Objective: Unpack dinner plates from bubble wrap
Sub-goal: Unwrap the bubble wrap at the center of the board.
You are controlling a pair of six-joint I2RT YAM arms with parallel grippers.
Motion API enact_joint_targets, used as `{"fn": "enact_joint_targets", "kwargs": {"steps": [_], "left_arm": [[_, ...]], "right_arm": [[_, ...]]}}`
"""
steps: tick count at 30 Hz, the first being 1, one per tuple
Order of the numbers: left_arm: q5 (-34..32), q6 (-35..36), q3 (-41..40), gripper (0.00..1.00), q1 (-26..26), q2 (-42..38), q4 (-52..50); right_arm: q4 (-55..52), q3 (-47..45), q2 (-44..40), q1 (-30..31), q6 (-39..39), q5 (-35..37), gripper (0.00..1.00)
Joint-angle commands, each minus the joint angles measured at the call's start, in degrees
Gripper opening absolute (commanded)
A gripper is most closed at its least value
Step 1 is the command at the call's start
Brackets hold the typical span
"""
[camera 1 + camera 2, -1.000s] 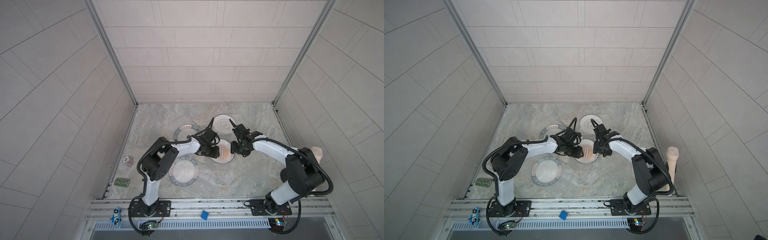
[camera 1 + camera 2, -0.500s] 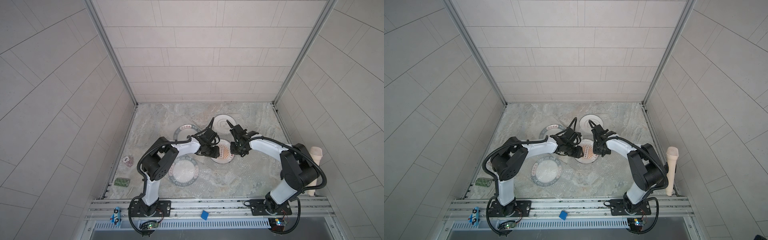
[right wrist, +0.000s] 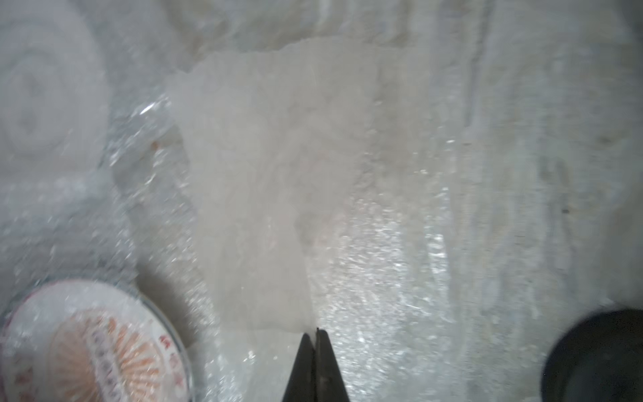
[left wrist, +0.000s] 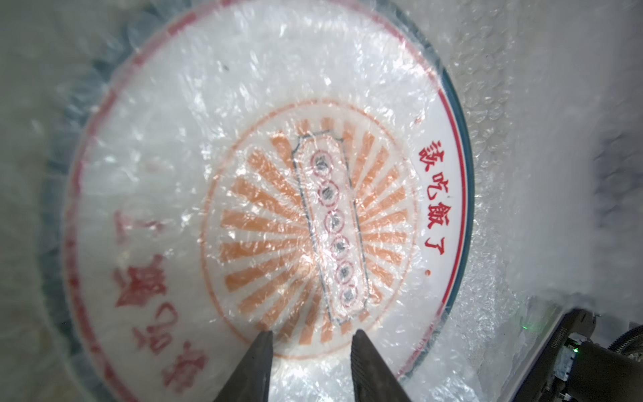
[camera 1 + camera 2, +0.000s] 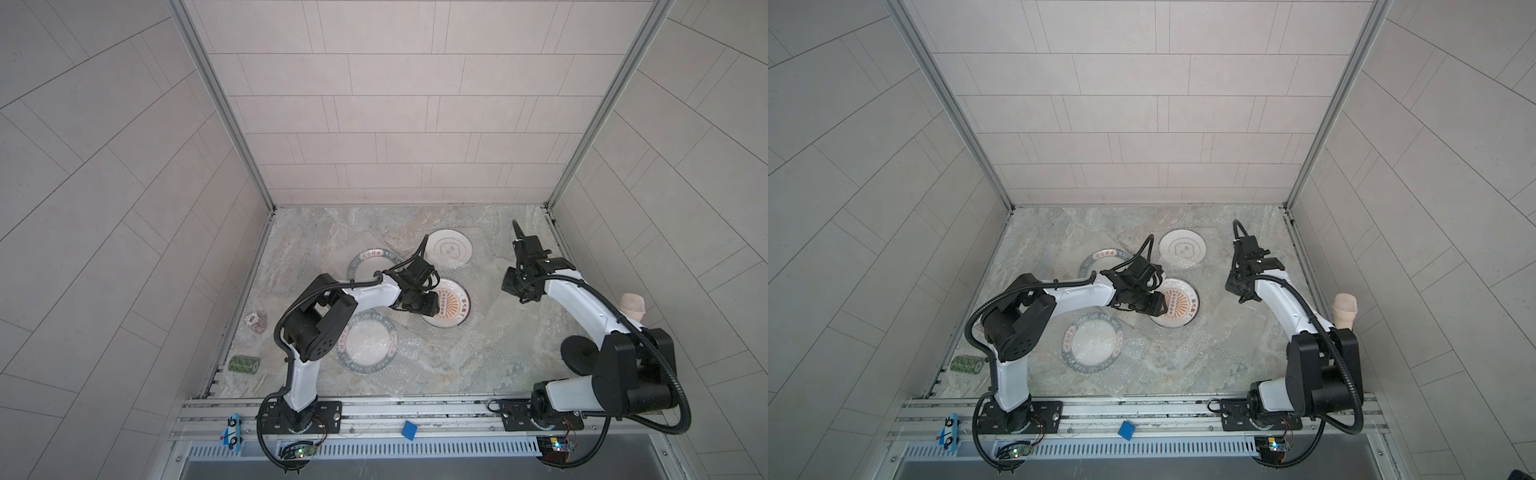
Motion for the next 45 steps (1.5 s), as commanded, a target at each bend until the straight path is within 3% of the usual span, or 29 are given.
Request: {"fn": "enact_joint_targets", "kwargs": {"steps": [1, 7, 15, 24, 27, 30, 33, 37, 45], "left_arm": [[-0.2, 0.2, -0.4, 0.42, 0.1, 1.0, -1.6], [1.2, -0.4, -0.3, 0.42, 0.1, 0.6, -1.1], [2.1, -0.7, 0.4, 0.42, 0.4, 1.4, -0.8], [3.4, 2.1, 2.2, 0.45, -0.7, -4.6, -5.1], [-1.4, 7.8, 4.4, 0.54, -3.5, -6.8, -12.9], [-8.3, 13.1, 6.6, 0.64, -7.4, -7.3, -20.3], [-12.6, 17.0, 8.0, 0.72, -11.2, -6.2, -24.3], [-17.2, 20.2, 10.6, 0.76, -15.7, -3.1, -26.9], [-23.1, 18.9, 16.1, 0.86, -19.2, 2.2, -28.5]], "right_arm": [[-4.4, 0.0, -1.8, -2.1, 0.2, 5.6, 0.18], [-5.4, 0.6, -5.1, -2.7, 1.5, 11.0, 0.63], [-4.5, 7.1, -13.4, 1.2, -2.7, 11.9, 0.87], [0.5, 8.1, -4.9, 11.8, -7.3, -7.3, 0.76], [3.6, 5.1, 0.2, 12.5, -5.2, -13.9, 0.68], [7.0, 1.2, 2.3, 12.4, -3.7, -15.8, 0.67], [8.9, -1.1, 2.7, 12.4, -2.5, -16.8, 0.76], [10.7, -3.6, 3.5, 12.3, -1.3, -19.9, 0.86], [12.9, -9.8, 2.1, 11.4, 0.4, -21.4, 1.0]]}}
